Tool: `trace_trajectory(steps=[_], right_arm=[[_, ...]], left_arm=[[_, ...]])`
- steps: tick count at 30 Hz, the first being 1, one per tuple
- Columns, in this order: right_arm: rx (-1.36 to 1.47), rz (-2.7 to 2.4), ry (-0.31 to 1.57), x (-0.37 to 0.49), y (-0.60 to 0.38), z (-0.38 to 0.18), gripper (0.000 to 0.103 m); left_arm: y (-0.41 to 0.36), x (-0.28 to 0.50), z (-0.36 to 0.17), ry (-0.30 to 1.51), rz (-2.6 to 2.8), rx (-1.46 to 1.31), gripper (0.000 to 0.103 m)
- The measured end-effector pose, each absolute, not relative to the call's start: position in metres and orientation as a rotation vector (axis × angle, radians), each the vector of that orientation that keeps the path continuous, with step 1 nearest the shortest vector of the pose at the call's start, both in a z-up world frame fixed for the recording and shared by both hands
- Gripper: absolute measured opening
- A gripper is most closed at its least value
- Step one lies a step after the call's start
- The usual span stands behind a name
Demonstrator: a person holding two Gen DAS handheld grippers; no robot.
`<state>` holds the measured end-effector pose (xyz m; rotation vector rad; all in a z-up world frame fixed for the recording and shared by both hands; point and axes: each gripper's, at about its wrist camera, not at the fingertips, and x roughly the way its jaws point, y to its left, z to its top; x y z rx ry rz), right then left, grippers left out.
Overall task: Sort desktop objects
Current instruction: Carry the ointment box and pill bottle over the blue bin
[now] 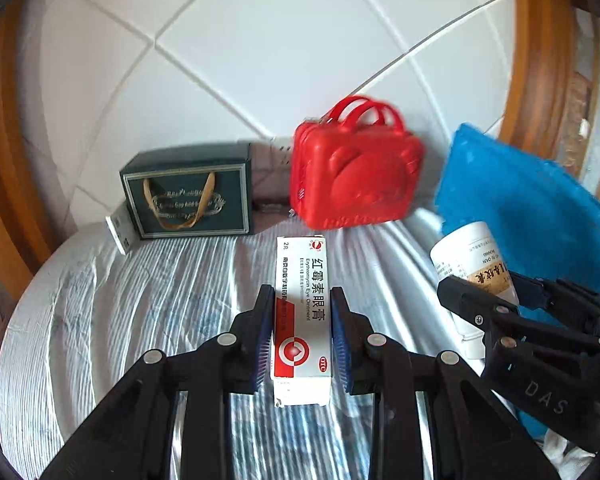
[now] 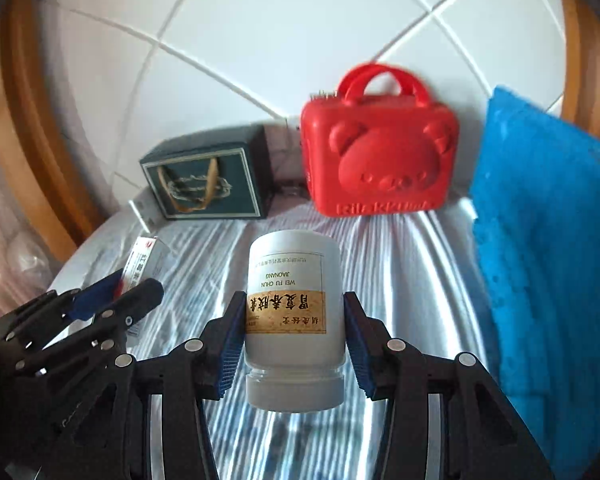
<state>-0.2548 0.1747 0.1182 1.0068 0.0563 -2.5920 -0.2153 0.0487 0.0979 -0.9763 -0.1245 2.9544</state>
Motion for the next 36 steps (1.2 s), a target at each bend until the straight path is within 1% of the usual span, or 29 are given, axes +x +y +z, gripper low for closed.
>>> trace_trajectory(steps=[5,11,15,20,24,27,31,36], right_arm=[[0.899,-2.704,0.056,-0.201,0.205,0.162,0.046],[0.782,-2.799,0.025,-0.169,0.270,0.204,0.046],[0.681,-2.827,-0.002,-0.152,0.330,0.228,0.046],[0.575,-2.881,0.005,-0.146,0.425,0.250,0.046],[0.579,-2.934,0.025,-0.155,0.499,0.248,0.046],[0.643,-2.953,0.035,-0.165,0.545,0.238,0.046],[0.742,-2.930,0.043,-0.171,0.579,0.218,0.046],[0.847,-2.883,0.053,-0.173,0.598,0.191,0.046]], left_arm=[[0.085,-0.177,0.133,-0.106,2.905,-0.864,0.027],[0.150,-0.146,0.172,-0.073,2.896,-0.754,0.027],[0.209,-0.132,0.201,-0.062,2.908,-0.662,0.027],[0.298,-0.126,0.232,-0.053,2.918,-0.568,0.027],[0.369,-0.130,0.240,-0.050,2.887,-0.566,0.027],[0.414,-0.137,0.235,-0.004,2.841,-0.635,0.027],[0.461,-0.146,0.217,0.060,2.782,-0.761,0.027],[0.494,-0.151,0.202,0.125,2.740,-0.839,0.027]])
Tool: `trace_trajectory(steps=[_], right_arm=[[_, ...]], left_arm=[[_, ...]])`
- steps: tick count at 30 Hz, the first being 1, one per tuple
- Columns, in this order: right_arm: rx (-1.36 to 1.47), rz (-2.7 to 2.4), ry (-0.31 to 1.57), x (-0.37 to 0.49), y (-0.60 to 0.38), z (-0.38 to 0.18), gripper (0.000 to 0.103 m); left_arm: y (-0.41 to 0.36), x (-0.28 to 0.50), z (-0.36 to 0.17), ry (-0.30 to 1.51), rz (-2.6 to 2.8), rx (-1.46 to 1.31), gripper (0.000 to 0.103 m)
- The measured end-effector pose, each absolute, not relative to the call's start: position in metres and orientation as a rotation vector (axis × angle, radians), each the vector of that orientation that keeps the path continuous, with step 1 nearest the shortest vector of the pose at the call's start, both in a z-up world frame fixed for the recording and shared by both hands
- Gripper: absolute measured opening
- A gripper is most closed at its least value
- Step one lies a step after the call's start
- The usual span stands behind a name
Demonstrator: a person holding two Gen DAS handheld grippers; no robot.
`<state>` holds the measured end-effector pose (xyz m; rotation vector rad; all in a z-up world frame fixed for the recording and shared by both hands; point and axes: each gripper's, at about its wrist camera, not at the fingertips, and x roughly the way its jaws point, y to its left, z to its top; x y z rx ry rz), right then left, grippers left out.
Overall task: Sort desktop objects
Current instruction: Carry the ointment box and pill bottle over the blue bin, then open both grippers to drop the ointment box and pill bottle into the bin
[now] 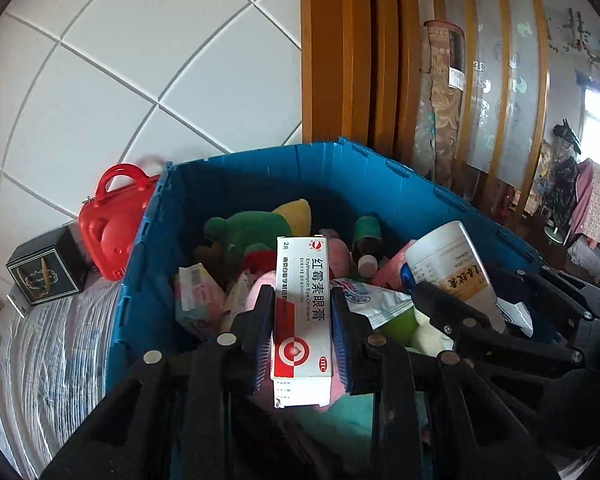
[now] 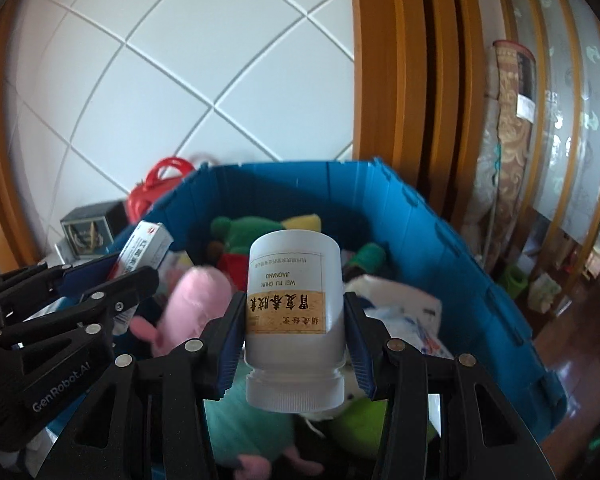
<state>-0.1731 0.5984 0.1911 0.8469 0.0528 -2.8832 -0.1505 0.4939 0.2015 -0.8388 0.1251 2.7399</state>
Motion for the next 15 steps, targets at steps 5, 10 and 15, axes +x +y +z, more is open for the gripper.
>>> trace_trajectory(steps=[5,10,15], right_arm=[[0.892,-2.896,0.085,-0.175,0.620,0.177,0.047],[0.932,-2.878,0.045,-0.175,0.634,0.167,0.051],[0.890,-2.895,0.037,-0.164,0.642,0.173,0.076]], left_arm=[[0.512,-0.154,0.195,0.196,2.742,-0.880,0.027],[0.511,-0.147,0.197,0.195,2.787,-0.853,0.037],[0.505,-0.134,0.201,0.152,2.825,-0.814,0.059]])
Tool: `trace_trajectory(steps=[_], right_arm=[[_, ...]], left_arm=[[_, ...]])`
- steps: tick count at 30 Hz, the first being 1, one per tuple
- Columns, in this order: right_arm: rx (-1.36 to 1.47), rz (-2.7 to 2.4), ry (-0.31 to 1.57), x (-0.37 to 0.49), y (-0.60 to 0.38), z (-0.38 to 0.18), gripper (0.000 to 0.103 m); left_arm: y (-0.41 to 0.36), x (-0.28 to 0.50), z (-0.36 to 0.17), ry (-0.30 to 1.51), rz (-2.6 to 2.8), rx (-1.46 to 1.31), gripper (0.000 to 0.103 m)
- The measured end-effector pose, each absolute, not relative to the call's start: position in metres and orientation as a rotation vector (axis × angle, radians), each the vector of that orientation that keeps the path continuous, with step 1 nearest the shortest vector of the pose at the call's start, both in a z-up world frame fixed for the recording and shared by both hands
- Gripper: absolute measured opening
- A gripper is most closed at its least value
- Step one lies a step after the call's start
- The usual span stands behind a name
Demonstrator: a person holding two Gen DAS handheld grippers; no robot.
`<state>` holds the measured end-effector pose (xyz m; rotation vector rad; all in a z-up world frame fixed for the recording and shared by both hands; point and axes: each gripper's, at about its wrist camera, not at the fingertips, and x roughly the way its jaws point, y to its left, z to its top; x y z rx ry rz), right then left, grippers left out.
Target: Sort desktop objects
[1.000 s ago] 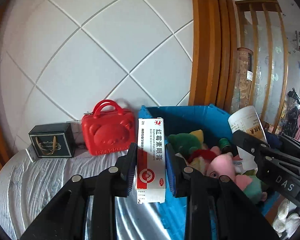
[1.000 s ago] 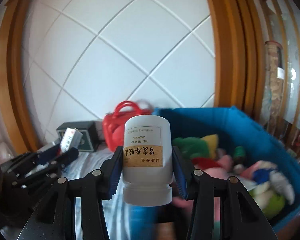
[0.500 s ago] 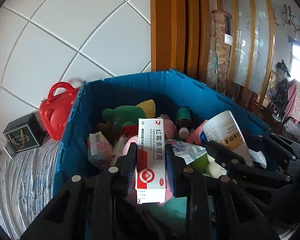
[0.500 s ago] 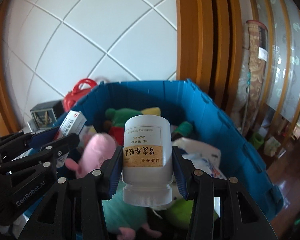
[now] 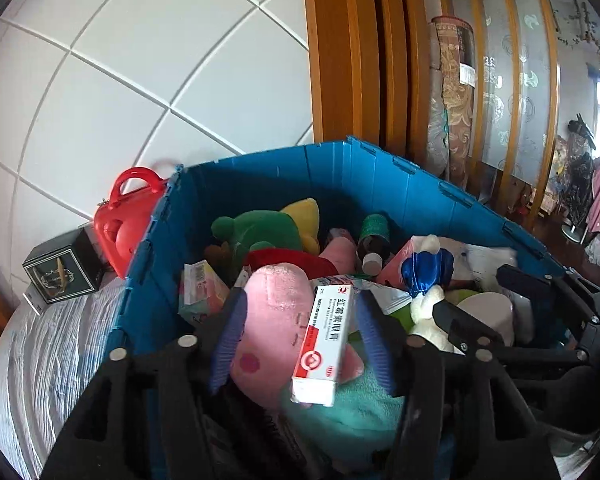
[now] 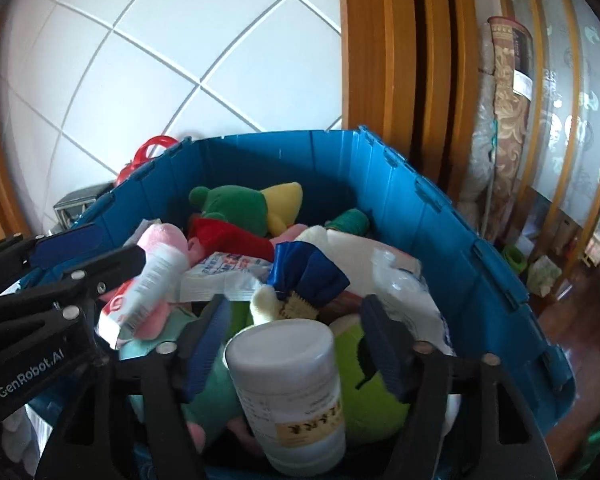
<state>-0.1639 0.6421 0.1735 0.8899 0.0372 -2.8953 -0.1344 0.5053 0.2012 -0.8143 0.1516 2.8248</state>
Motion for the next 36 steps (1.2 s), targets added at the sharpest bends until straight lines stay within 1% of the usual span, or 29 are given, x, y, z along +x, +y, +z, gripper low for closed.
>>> trace_trajectory(steps=[1,2,3,4,5,6,7,14,16,20,28,36], right_arm=[[0.880,-2.900,0.032,-0.162,0.645,0.176,0.078],[0.873,-2.904,0.024,-0.160,0.648,0.178,0.082],[0.865,-2.909,0.017,-0.157,0.650,0.179,0.087],[0.856,-2.918,0.011,-0.154,0.652,0.182,0.090],[0.849,-2.924,0.009,-0.151,0.654,0.184,0.096],[0.839,-2.930,0.008,-0.147,0.656,0.186,0.101],[0.827,-2.935,0.009,-0.143,0.657,0.189,0.103],[0.775,-2.951,-0.012,-0.121,0.663,0.203,0.103],[0.765,-2.955,-0.003,-0.113,0.663,0.205,0.103],[0.767,-2.972,0.015,-0.101,0.663,0.206,0.103],[0.772,-3.000,-0.016,-0.092,0.671,0.205,0.103],[0.816,-3.001,0.038,-0.083,0.666,0.200,0.103]], left_arm=[[0.503,-0.131,0.204,0.140,2.831,-0.803,0.063],[0.501,-0.127,0.206,0.131,2.835,-0.794,0.065],[0.500,-0.125,0.208,0.124,2.840,-0.786,0.069],[0.498,-0.121,0.210,0.116,2.846,-0.772,0.074],[0.496,-0.117,0.212,0.109,2.853,-0.759,0.076],[0.494,-0.114,0.213,0.104,2.858,-0.750,0.080],[0.491,-0.109,0.215,0.093,2.858,-0.736,0.083],[0.490,-0.085,0.222,0.084,2.866,-0.688,0.092],[0.490,-0.081,0.221,0.061,2.863,-0.707,0.099],[0.489,-0.076,0.218,0.031,2.840,-0.730,0.099],[0.489,-0.069,0.212,0.008,2.876,-0.763,0.099],[0.492,-0.064,0.206,0.017,2.859,-0.801,0.099]])
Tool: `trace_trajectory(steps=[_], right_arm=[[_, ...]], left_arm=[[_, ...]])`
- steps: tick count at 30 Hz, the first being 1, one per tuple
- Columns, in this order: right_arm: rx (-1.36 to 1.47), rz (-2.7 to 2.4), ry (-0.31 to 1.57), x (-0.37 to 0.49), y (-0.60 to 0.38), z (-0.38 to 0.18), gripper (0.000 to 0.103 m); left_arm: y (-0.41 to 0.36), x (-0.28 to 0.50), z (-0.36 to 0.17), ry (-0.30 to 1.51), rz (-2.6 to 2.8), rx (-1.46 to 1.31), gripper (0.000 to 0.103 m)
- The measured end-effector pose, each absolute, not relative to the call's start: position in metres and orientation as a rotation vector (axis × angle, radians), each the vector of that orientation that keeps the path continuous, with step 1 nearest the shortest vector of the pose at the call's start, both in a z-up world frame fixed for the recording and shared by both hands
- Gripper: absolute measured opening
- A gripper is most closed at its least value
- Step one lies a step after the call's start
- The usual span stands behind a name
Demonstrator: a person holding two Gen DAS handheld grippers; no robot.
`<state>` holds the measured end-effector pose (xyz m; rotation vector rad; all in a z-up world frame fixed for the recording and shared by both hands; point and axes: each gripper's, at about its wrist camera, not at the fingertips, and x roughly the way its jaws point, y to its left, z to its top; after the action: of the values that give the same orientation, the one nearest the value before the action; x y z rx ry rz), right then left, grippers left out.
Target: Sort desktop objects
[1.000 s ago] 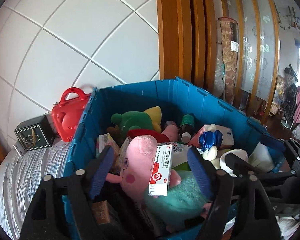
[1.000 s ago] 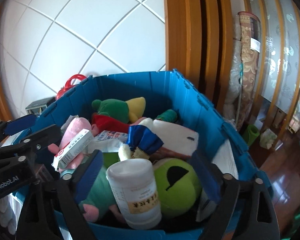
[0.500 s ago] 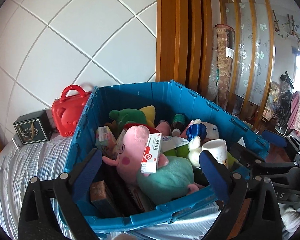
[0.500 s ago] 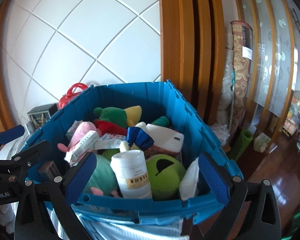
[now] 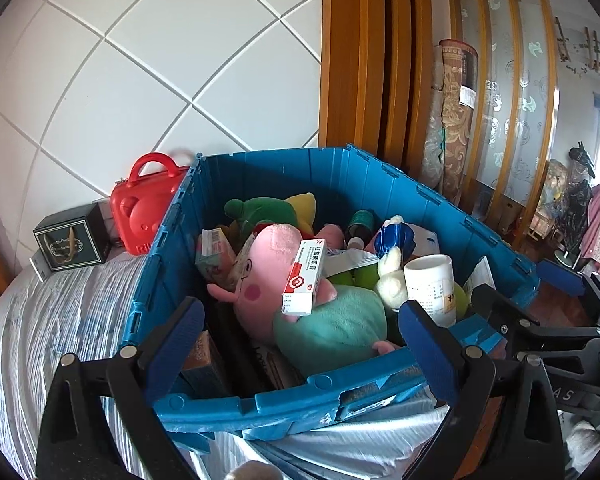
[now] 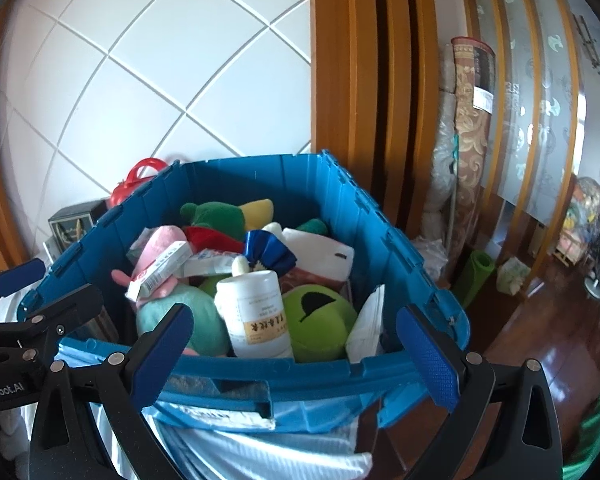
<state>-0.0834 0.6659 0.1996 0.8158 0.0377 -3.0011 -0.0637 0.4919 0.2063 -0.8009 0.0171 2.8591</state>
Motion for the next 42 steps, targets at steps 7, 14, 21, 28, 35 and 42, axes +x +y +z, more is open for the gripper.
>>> trace_trajectory(steps=[7,14,21,28,35,42], right_arm=[[0.811,-3.011,0.047,-0.076,0.669,0.201,0.103],[0.823,-3.009,0.039,-0.076,0.671,0.199,0.103],[0.833,-3.004,0.027,-0.077,0.672,0.197,0.103],[0.852,-3.004,0.018,-0.080,0.676,0.194,0.103],[0.867,-3.003,0.019,-0.080,0.677,0.192,0.103],[0.865,-3.007,0.017,-0.079,0.679,0.191,0.103]], left_arm=[[0.488,-0.055,0.208,-0.001,2.888,-0.779,0.099],[0.489,-0.052,0.208,0.008,2.883,-0.781,0.099],[0.489,-0.054,0.206,0.024,2.895,-0.799,0.099],[0.487,-0.056,0.203,0.020,2.894,-0.819,0.099],[0.489,-0.056,0.201,0.027,2.881,-0.835,0.099],[0.489,-0.055,0.200,0.030,2.883,-0.835,0.099]])
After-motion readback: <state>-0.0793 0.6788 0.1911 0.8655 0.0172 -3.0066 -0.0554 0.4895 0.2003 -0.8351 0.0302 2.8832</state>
